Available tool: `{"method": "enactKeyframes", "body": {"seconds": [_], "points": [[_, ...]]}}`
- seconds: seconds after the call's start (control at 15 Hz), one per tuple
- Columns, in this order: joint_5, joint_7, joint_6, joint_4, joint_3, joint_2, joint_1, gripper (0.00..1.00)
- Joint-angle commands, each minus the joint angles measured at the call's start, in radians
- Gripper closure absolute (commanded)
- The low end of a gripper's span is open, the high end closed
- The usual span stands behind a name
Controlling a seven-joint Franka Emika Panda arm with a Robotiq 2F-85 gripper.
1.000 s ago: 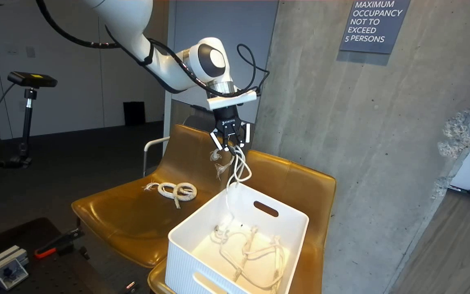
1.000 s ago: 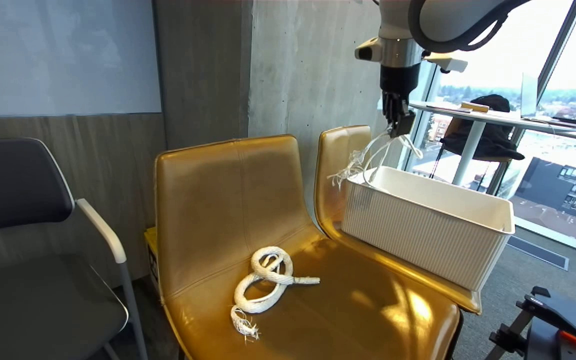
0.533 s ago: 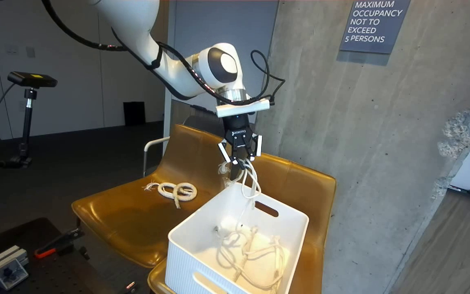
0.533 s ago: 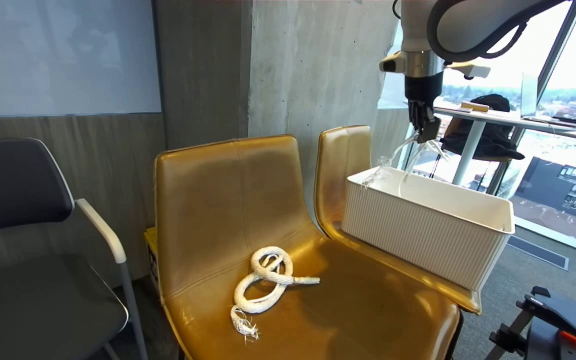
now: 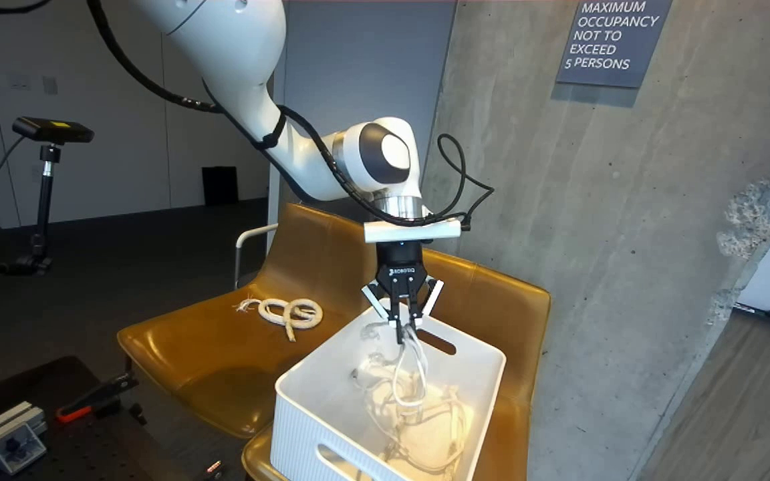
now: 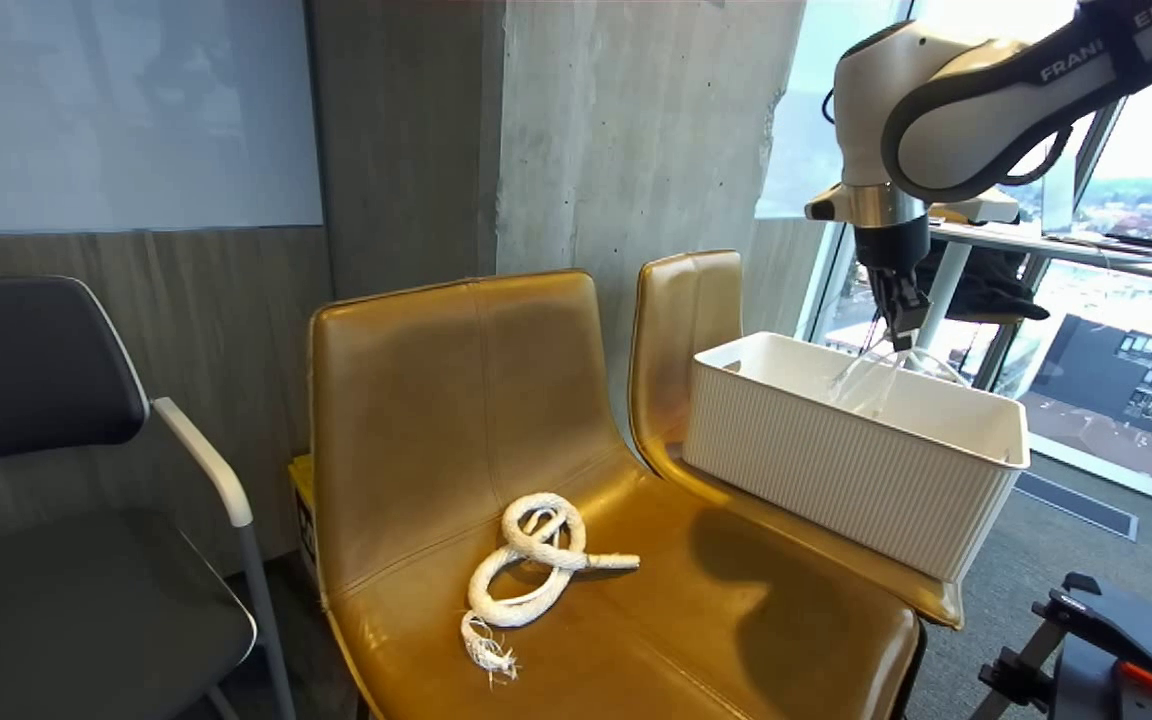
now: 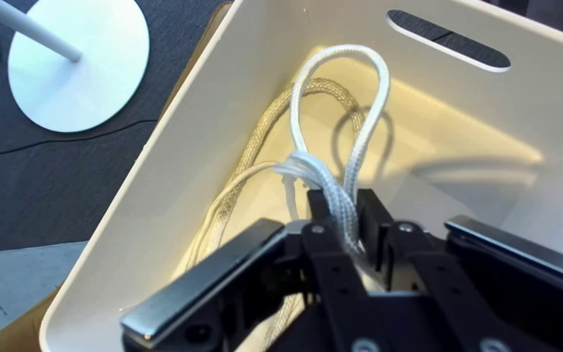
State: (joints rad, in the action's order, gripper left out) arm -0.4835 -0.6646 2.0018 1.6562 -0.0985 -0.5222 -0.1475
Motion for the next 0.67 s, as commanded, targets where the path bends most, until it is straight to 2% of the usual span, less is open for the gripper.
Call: {"method": "enactKeyframes", "body": {"seconds": [0.0, 0.13, 0.4, 0.47, 0.6], "points": [[0.01, 0.02, 0.009, -0.001, 0.006, -0.017, -0.002, 0.47], [0.006, 0.033, 0.01, 0.006, 0.016, -0.013, 0.014, 0.34], [0.0, 0.083, 0.016, 0.007, 0.068, -0.008, 0.09, 0.04], [0.003, 0.098, 0.021, 0.0, 0.085, -0.01, 0.113, 0.01], [0.002, 0.134, 0.056, -0.014, 0.118, -0.016, 0.158, 0.0]]}}
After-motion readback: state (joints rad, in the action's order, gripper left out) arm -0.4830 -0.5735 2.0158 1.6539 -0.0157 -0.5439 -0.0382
